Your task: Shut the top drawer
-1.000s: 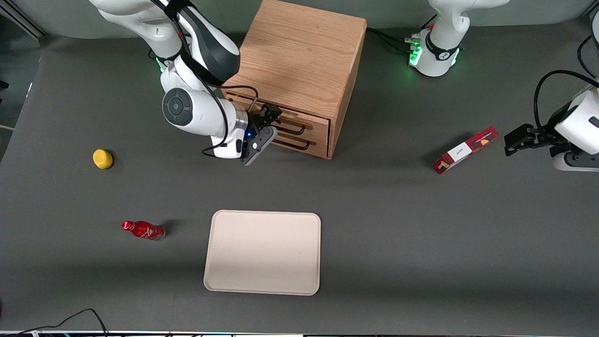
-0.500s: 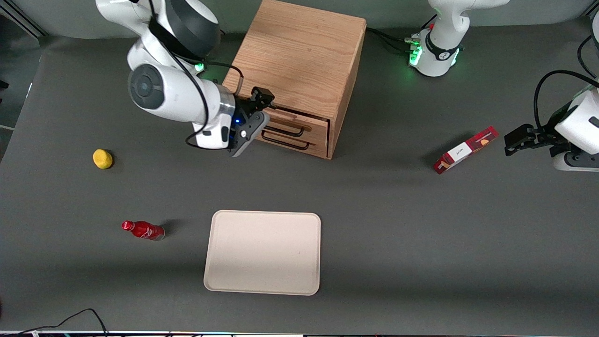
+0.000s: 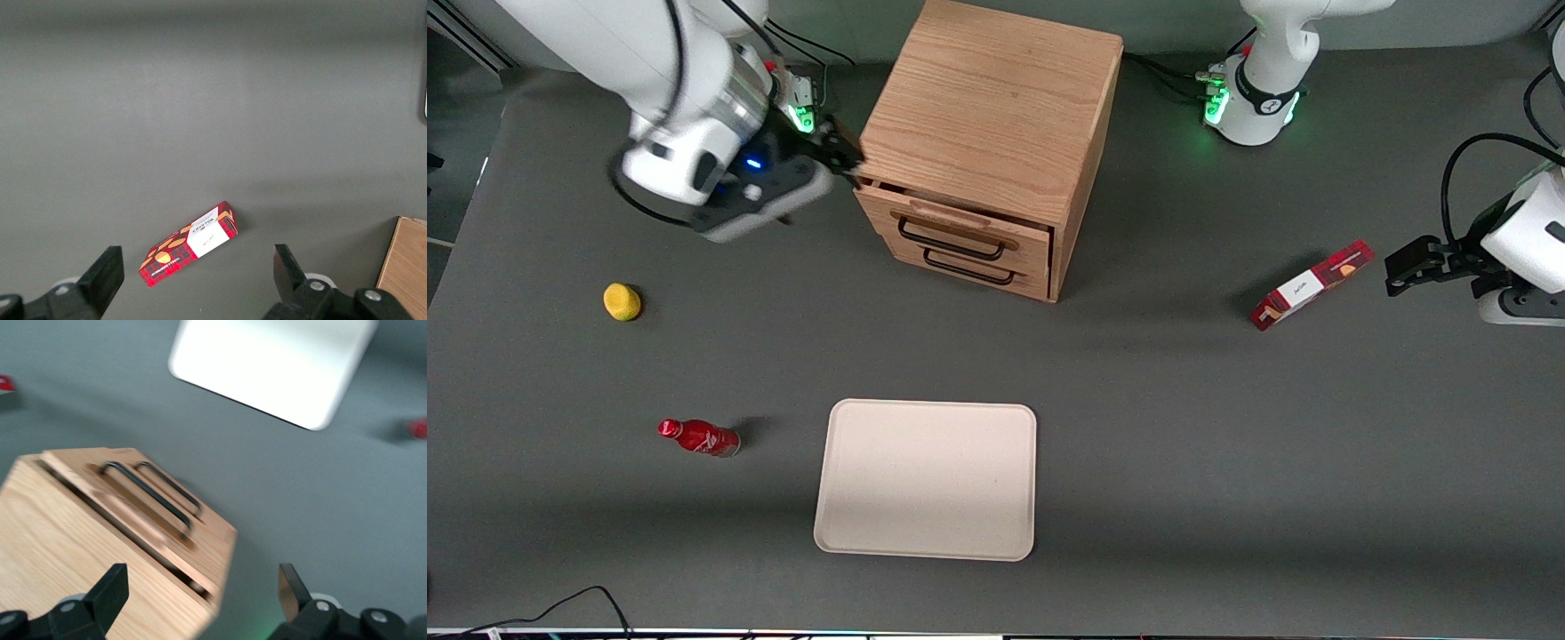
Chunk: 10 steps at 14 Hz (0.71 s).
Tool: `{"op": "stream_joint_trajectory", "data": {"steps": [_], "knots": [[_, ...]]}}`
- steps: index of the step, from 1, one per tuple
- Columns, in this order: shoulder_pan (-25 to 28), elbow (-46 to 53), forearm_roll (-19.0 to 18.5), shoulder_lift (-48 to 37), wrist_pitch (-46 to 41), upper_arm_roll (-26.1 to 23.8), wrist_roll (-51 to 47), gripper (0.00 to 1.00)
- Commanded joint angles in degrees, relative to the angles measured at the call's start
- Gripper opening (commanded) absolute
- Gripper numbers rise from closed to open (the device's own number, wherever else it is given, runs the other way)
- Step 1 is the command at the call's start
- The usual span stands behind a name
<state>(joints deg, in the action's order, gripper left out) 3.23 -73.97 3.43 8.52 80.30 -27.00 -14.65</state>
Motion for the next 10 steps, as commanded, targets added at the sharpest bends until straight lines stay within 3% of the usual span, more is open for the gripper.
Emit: {"op": "stream_joint_trajectory", "data": {"steps": [1,3,5,7,10], "knots": [[-0.3,-1.0,-1.8,-5.8,-4.0,11.0,-2.0,1.00],[-0.4,-0.9,-1.8,-5.9,-4.0,19.0,-2.0,1.00],[-0.8,-1.6,-1.9,-6.0,-3.9,23.7,-2.0,1.00],[-0.8,-5.8,-1.8,-7.1,-3.4,26.4,-2.2,1.00],[-0.9,-17.0,-1.7,-12.5,3.5,26.6,-2.9,1.00]]}}
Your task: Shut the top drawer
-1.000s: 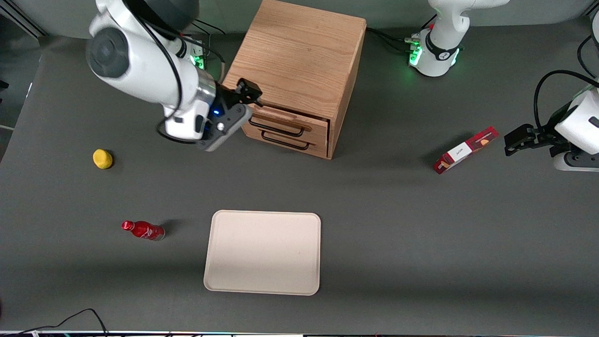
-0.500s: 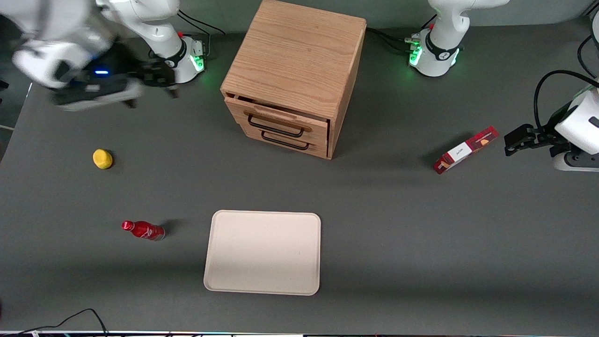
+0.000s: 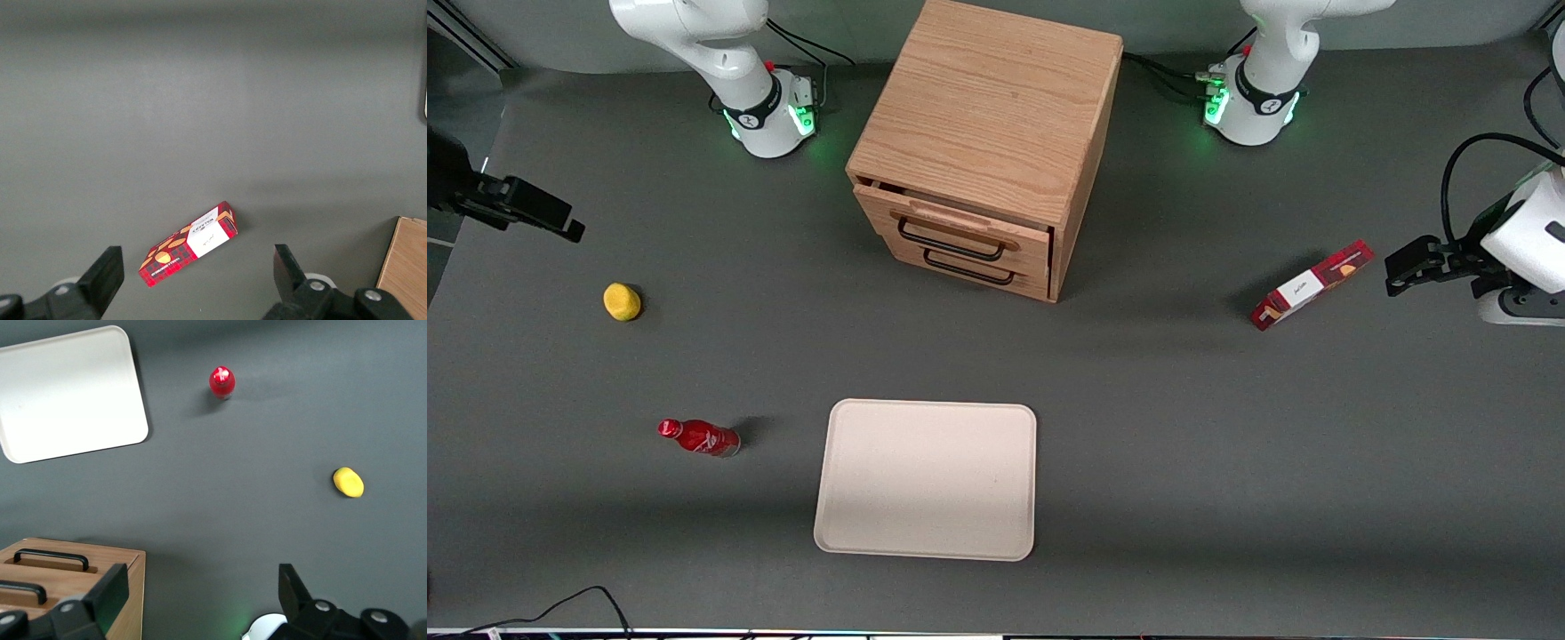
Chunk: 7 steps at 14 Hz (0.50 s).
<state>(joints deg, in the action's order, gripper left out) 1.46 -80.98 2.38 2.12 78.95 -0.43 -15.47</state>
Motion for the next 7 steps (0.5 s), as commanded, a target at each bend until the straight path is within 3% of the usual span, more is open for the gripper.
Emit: {"op": "stream_joint_trajectory", "data": {"steps": [1,3,7], "knots": [[0.9,-14.2,-0.5,-8.7,7.9,0.0,-2.3,1.00],[0.9,-17.5,-0.5,-10.4,10.0,0.0,-2.3,1.00],[1.4,-15.4,-2.2,-8.0,9.8,-0.4,-2.0,1.00]]}}
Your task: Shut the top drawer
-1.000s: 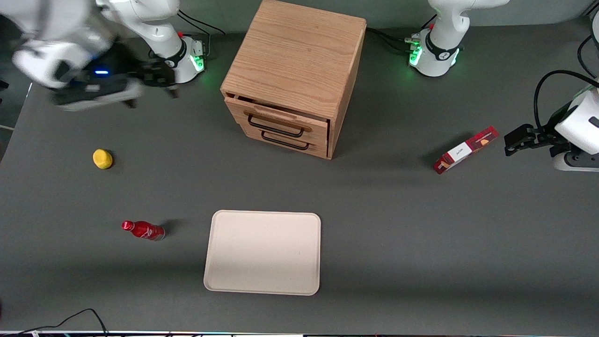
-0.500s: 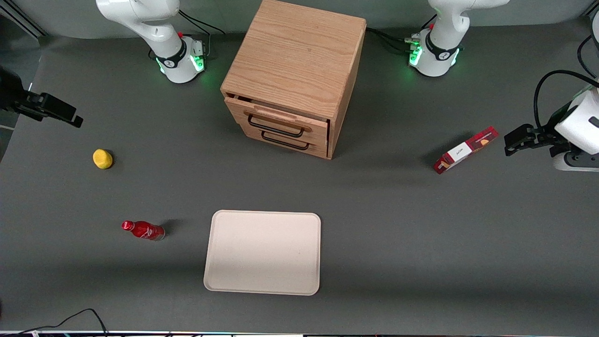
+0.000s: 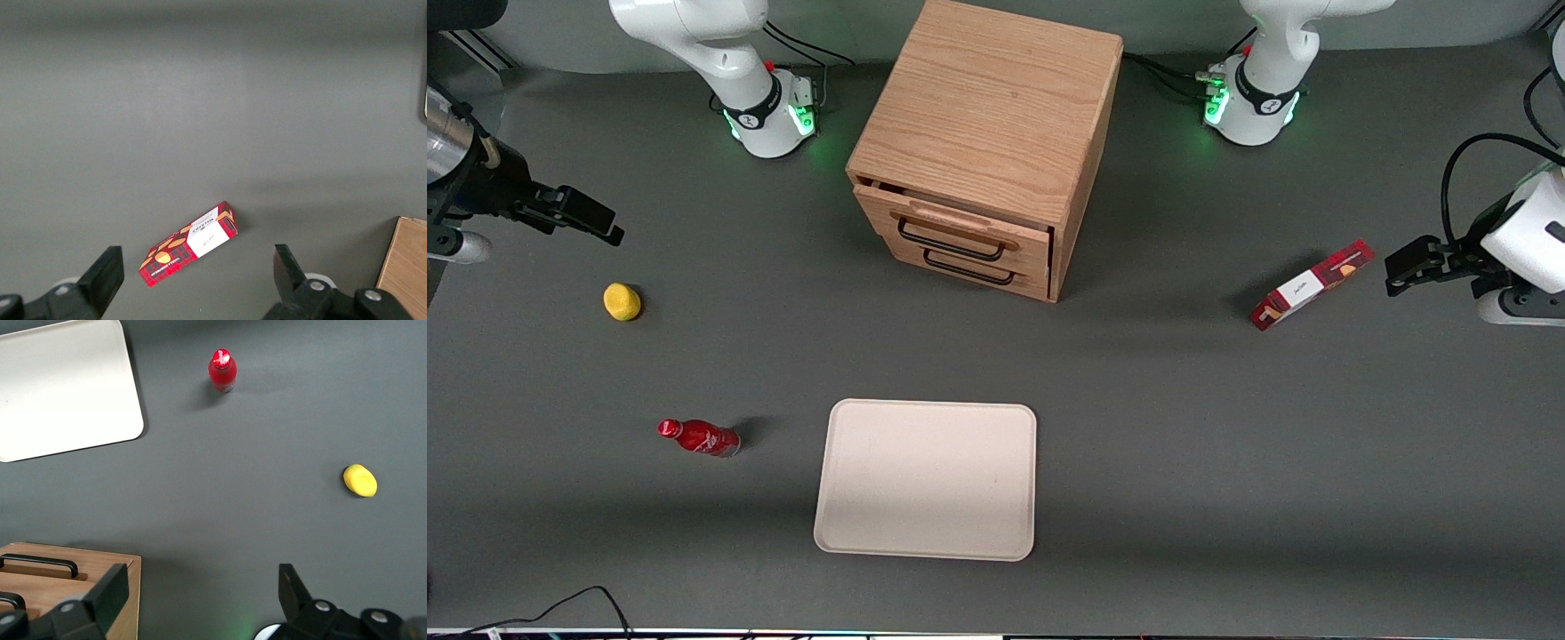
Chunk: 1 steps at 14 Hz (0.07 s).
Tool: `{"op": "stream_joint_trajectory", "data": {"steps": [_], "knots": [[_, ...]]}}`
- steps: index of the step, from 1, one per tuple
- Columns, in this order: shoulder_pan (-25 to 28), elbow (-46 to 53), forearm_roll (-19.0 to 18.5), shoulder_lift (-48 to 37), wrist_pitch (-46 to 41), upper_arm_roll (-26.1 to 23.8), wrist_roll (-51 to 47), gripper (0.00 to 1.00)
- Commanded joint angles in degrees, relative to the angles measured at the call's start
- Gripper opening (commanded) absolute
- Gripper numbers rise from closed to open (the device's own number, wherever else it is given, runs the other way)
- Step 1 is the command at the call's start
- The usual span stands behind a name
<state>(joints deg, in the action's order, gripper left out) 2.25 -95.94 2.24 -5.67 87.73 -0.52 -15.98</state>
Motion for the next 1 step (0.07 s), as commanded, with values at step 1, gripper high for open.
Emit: {"op": "stream_joint_trajectory", "data": {"steps": [1], "knots": [[0.7,0.1,-3.5,-0.1,0.9,-0.4,-1.7,1.00]]}}
